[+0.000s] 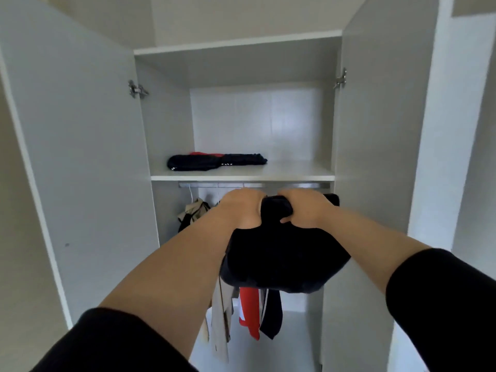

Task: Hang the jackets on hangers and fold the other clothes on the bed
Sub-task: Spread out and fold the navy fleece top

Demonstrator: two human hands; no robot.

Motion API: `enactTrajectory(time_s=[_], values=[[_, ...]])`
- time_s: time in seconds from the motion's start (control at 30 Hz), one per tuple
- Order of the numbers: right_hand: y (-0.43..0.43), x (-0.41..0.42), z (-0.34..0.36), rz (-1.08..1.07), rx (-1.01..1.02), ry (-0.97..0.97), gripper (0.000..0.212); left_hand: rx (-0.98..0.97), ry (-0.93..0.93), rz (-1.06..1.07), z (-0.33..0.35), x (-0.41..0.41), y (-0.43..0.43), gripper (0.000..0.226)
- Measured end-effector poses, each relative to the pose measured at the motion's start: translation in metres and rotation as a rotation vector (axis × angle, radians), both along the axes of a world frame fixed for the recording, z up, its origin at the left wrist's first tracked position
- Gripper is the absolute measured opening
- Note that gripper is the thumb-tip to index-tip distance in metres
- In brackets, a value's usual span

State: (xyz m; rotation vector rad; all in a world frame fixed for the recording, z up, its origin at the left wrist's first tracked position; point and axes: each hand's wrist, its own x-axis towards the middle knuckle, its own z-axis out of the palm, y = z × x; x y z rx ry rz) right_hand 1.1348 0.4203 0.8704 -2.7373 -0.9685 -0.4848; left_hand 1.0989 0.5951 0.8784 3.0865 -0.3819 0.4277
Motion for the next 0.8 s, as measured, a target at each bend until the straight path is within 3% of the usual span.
enactTrajectory(time_s=[0.2, 0.33, 0.47, 0.6, 0.67, 0.73, 0.8], values=[[0.071, 0.108, 0.043, 0.009, -0.048, 0.120, 0.030, -0.173, 0.035, 0.019, 0.028, 0.104, 0.074, 0.027], [0.102, 0.159, 0.093, 0.011, 0.014, 0.058, 0.028, -0.208, -0.094, -0.038, 0.072, 0.166, 0.112, 0.027], [0.125, 0.205, 0.166, -0.060, 0.056, -0.193, 0.029, -0.162, -0.404, -0.064, 0.138, 0.225, 0.136, 0.021], [0.142, 0.248, 0.196, -0.151, -0.023, -0.807, 0.029, -0.063, -0.824, -0.116, 0.176, 0.273, 0.152, 0.018], [0.144, 0.273, 0.183, -0.178, -0.112, -1.018, 0.034, 0.051, -0.957, -0.191, 0.171, 0.302, 0.159, 0.022], [0.142, 0.299, 0.153, -0.177, -0.165, -1.083, 0.033, 0.117, -0.937, -0.270, 0.147, 0.335, 0.161, 0.029], [0.136, 0.327, 0.113, -0.199, -0.293, -0.967, 0.032, 0.163, -0.766, -0.304, 0.107, 0.371, 0.157, 0.039]])
